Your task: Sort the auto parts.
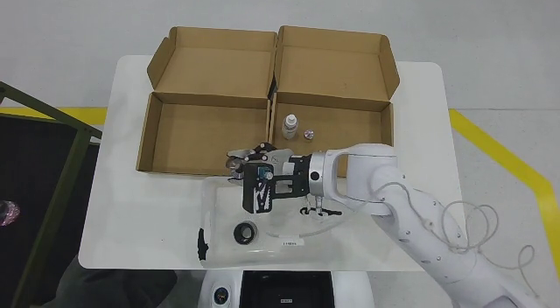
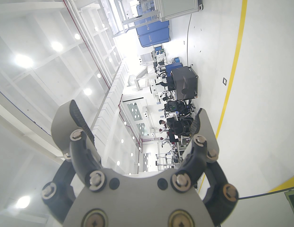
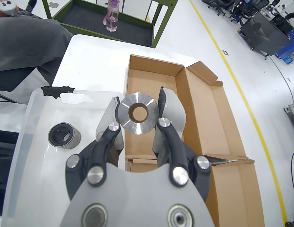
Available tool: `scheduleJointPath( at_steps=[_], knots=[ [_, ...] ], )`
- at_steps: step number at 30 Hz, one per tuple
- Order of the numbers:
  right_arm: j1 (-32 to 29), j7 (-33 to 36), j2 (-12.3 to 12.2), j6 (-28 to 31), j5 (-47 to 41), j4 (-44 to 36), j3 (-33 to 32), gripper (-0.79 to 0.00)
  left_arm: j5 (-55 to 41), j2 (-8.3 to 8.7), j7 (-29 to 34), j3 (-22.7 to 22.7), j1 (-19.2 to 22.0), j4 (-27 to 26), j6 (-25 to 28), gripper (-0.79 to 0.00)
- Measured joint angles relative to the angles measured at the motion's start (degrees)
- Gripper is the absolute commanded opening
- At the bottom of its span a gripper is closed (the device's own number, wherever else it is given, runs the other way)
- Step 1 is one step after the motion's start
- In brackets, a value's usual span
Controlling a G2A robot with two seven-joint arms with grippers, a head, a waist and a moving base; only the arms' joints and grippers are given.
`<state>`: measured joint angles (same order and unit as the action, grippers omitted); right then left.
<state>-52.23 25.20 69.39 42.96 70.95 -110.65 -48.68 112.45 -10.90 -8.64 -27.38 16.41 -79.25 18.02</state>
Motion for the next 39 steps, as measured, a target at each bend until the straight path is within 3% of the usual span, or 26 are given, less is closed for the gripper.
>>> scheduleJointPath(
  at_steps=[21,32,39],
  knots=[
    [0.9,-6.5,0.3,-2.3,1.7,-0.2,-2.4,-0.785,0.0,0.00,0.0,0.0,0.0,0.0,0.0,0.000],
    [5.1,-12.1,1.8,-4.7,0.5,9.4,-0.1,-0.785,0.0,0.00,0.0,0.0,0.0,0.0,0.0,0.000],
    [9.6,-11.6,3.4,-4.6,-1.8,17.7,2.9,-0.785,0.0,0.00,0.0,0.0,0.0,0.0,0.0,0.000]
  ],
)
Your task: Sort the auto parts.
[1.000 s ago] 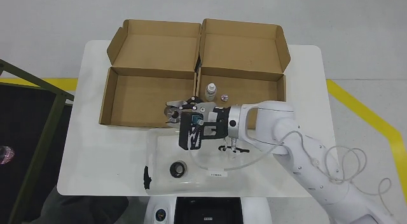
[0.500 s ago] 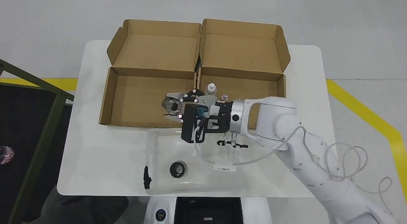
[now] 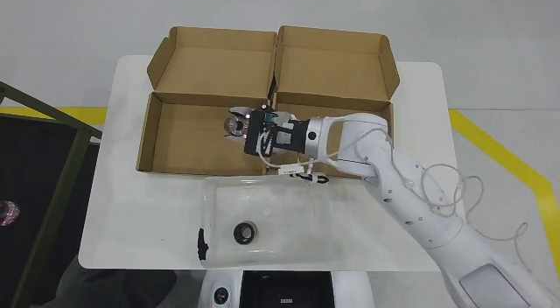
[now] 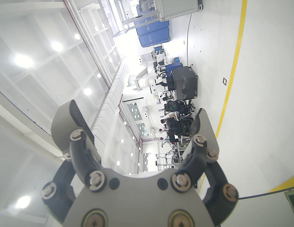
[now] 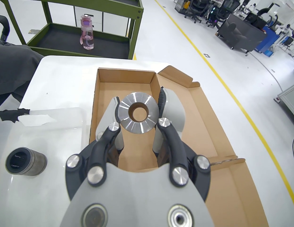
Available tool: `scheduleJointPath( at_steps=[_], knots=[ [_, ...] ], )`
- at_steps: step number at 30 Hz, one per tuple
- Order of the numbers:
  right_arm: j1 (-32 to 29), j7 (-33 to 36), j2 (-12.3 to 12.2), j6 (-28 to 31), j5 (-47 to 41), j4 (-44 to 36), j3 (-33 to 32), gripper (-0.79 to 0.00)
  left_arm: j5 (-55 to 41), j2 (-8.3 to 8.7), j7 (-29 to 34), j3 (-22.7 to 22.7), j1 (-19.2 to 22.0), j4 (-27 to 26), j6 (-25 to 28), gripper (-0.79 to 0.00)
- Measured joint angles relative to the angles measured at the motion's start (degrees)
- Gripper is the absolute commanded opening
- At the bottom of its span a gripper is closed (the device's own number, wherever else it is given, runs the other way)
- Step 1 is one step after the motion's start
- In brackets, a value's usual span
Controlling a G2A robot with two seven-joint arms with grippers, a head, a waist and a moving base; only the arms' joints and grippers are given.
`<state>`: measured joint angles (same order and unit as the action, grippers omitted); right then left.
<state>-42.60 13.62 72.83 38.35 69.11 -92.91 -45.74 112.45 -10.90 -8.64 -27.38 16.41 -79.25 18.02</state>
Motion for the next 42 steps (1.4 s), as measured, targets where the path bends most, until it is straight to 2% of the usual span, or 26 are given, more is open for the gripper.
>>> scheduleJointPath(
  at_steps=[8,25,34,42],
  knots=[
    [5.8,3.7,2.6,-0.2,-3.9,9.1,4.7,-0.785,0.0,0.00,0.0,0.0,0.0,0.0,0.0,0.000],
    [15.2,11.2,8.6,-1.9,-4.7,24.3,13.3,-0.785,0.0,0.00,0.0,0.0,0.0,0.0,0.0,0.000],
    [18.0,12.7,11.5,-1.5,-4.9,31.8,16.2,-0.785,0.0,0.00,0.0,0.0,0.0,0.0,0.0,0.000],
    [19.9,15.4,13.6,-1.4,-3.5,35.0,18.0,-0.785,0.0,0.00,0.0,0.0,0.0,0.0,0.0,0.000]
  ],
)
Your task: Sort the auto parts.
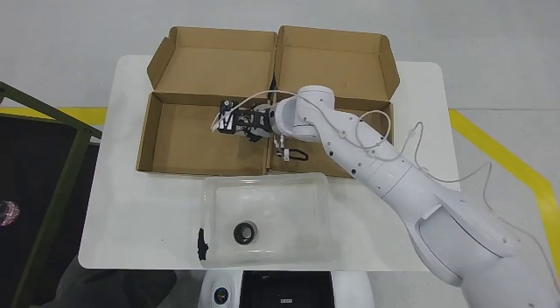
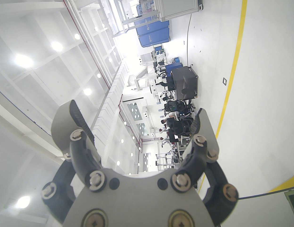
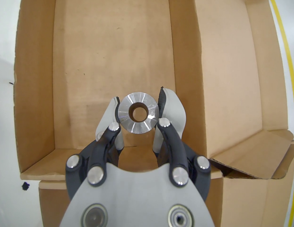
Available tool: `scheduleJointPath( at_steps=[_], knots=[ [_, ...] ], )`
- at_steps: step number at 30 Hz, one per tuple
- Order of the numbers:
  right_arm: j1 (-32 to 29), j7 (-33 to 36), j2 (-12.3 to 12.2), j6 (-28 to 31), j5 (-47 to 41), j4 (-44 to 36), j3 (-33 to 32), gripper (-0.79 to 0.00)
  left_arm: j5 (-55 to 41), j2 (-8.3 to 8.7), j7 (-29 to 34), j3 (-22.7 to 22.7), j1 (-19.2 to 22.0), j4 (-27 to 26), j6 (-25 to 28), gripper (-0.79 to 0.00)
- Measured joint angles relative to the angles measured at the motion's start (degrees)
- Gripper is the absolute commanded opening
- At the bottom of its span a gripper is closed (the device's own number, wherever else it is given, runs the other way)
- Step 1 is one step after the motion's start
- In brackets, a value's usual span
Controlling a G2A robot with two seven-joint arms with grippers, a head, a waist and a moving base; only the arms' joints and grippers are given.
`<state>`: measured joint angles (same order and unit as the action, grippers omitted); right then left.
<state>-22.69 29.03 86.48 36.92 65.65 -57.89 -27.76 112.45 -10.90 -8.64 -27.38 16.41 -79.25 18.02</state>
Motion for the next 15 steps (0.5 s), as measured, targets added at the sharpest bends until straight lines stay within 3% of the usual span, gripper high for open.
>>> scheduleJointPath(
  at_steps=[4,7,15],
  knots=[
    [0.7,1.0,1.1,-0.2,0.3,1.7,0.7,-0.779,0.0,0.00,0.0,0.0,0.0,0.0,0.0,0.000],
    [1.0,1.4,1.8,-0.1,0.8,2.8,1.1,-0.705,0.0,0.00,0.0,0.0,0.0,0.0,0.0,0.000],
    [1.5,1.9,3.1,0.2,1.3,5.3,1.4,-0.619,0.0,0.00,0.0,0.0,0.0,0.0,0.0,0.000]
  ],
)
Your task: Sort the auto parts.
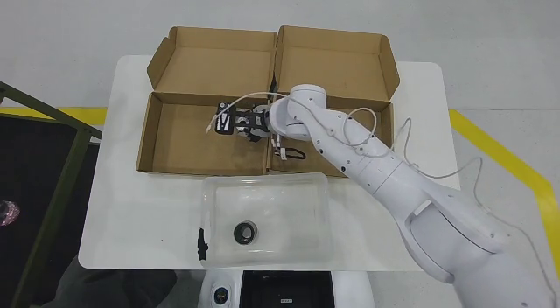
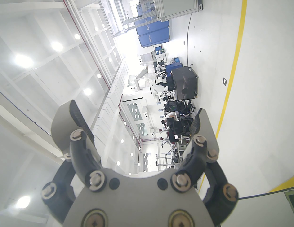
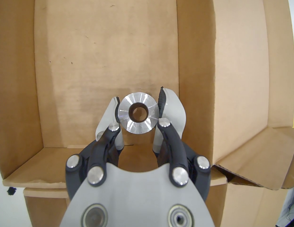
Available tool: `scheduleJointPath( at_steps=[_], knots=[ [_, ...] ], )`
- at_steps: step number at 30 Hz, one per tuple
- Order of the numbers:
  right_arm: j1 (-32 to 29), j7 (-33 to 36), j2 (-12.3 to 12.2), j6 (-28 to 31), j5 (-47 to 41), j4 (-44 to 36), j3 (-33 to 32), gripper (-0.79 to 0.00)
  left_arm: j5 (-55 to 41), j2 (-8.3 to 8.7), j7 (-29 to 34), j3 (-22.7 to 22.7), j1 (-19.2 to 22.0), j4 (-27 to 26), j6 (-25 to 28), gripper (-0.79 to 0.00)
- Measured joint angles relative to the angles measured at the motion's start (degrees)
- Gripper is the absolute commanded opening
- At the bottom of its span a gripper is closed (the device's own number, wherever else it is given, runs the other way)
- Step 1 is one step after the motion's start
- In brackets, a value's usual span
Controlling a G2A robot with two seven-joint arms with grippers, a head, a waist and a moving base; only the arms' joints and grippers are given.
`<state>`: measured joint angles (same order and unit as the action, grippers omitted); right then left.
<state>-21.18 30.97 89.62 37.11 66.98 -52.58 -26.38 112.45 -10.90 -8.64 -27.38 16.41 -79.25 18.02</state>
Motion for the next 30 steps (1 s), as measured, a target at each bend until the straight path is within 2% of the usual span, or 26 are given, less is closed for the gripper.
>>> scheduleJointPath(
  at_steps=[5,11,21,30],
  knots=[
    [0.2,0.3,0.6,0.3,0.4,0.9,-0.1,-0.517,0.0,0.00,0.0,0.0,0.0,0.0,0.0,0.000],
    [0.1,0.5,1.0,0.7,0.6,1.3,-0.7,-0.483,0.0,0.00,0.0,0.0,0.0,0.0,0.0,0.000],
    [-0.5,0.7,0.0,1.4,1.5,-4.4,-4.2,-0.480,0.0,0.00,0.0,0.0,0.0,0.0,0.0,0.000],
    [-6.7,1.4,-3.0,3.3,0.2,-16.7,-10.2,-0.486,0.0,0.00,0.0,0.0,0.0,0.0,0.0,0.000]
  ],
)
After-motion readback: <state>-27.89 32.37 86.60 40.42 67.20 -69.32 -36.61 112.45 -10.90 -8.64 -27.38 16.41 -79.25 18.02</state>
